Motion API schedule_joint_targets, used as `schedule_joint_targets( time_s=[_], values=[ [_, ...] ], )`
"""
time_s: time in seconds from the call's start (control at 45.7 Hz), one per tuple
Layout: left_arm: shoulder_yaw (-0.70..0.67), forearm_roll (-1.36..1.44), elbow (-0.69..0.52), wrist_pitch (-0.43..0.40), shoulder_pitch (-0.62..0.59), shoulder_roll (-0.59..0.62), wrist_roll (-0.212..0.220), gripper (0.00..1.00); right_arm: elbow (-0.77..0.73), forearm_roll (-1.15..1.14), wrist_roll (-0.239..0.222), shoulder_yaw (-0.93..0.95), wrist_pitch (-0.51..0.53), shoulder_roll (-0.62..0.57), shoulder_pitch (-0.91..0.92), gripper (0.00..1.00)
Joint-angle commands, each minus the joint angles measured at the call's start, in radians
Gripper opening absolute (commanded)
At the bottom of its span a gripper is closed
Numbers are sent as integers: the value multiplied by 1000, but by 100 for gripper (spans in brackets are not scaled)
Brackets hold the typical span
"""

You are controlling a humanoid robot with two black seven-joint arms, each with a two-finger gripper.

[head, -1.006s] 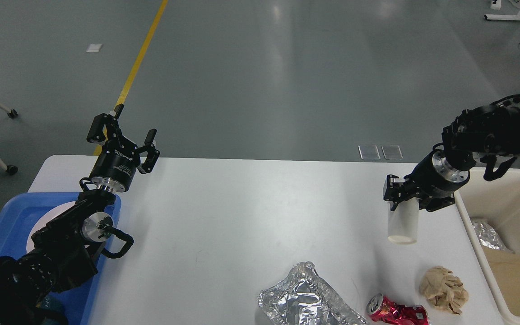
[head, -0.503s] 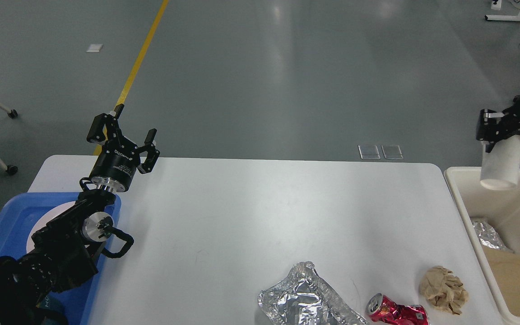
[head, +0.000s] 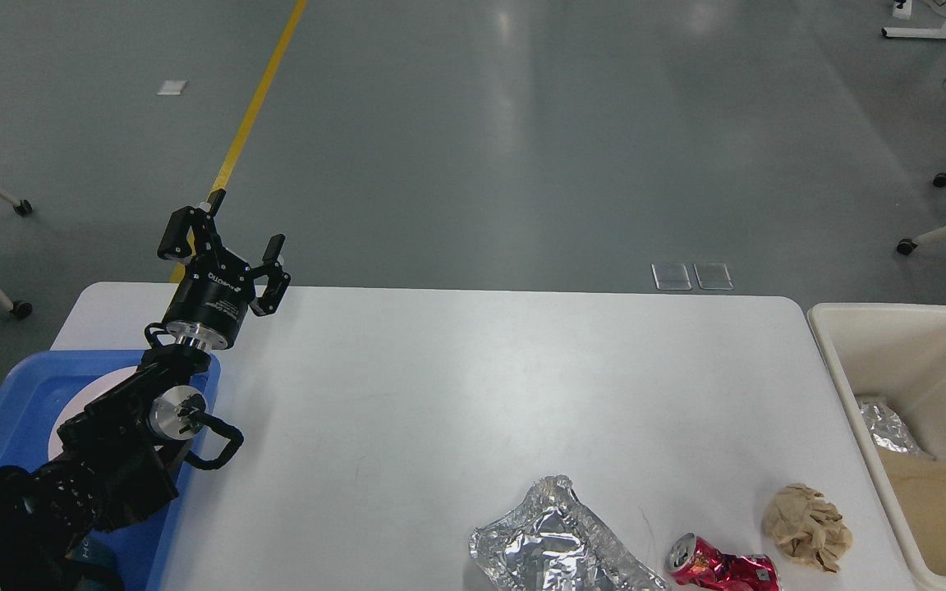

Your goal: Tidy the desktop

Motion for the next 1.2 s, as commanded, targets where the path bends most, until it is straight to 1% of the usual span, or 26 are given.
schedule_joint_targets(
  time_s=[0.0, 0.109, 0.263, 0.459, 0.525, 0.547, 0.569, 0.634, 0.678, 0.7, 0.722, 0.81, 0.831, 0.897, 0.963, 0.985, 1.006, 1.181],
  values=[
    [0, 0, 0, 0, 0, 1, 0, 97, -7, 3, 3, 58, -181, -38, -118, 0],
    [0, 0, 0, 0, 0, 0, 0, 97, -54, 8, 3, 139, -238, -58, -216, 0],
    [0, 0, 0, 0, 0, 1, 0, 97, -151, 9, 3, 288, -261, -72, -394, 0],
    [0, 0, 0, 0, 0, 0, 0, 96, -315, 8, 5, 518, -298, -77, -668, 0],
    [0, 1, 0, 0, 0, 0, 0, 97, -338, 6, 5, 572, -299, -74, -730, 0],
    [0, 1, 0, -1, 0, 0, 0, 97, -344, 6, 5, 586, -299, -72, -745, 2],
    [0, 0, 0, 0, 0, 0, 0, 97, -352, 6, 5, 597, -299, -70, -757, 9],
    [0, 0, 0, 0, 0, 0, 0, 96, -372, 6, 5, 623, -301, -70, -780, 33],
    [0, 0, 0, 0, 0, 0, 0, 96, -381, 6, 6, 629, -301, -70, -788, 46],
    [0, 0, 0, 0, 0, 0, 0, 97, -384, 6, 6, 630, -301, -69, -790, 51],
    [0, 0, 0, 0, 0, 0, 0, 96, -384, 6, 5, 632, -301, -69, -790, 54],
    [0, 1, 0, 0, 0, 0, 0, 96, -384, 8, 5, 632, -301, -67, -791, 57],
    [0, 0, 0, -1, 0, 0, 0, 96, -384, 8, 5, 632, -301, -67, -791, 60],
    [0, 1, 0, 0, 0, 0, 0, 96, -384, 6, 6, 632, -301, -67, -791, 74],
    [0, 0, 0, -1, 0, 0, 0, 97, -383, 8, 8, 632, -301, -67, -790, 93],
    [0, 0, 0, 0, 0, 0, 0, 97, -381, 6, 8, 632, -301, -67, -790, 98],
    [0, 0, 0, 0, 0, 0, 0, 97, -378, 6, 9, 632, -299, -67, -788, 100],
    [0, 0, 0, 0, 0, 1, 0, 97, -346, 5, 11, 621, -279, -57, -777, 100]
  ],
)
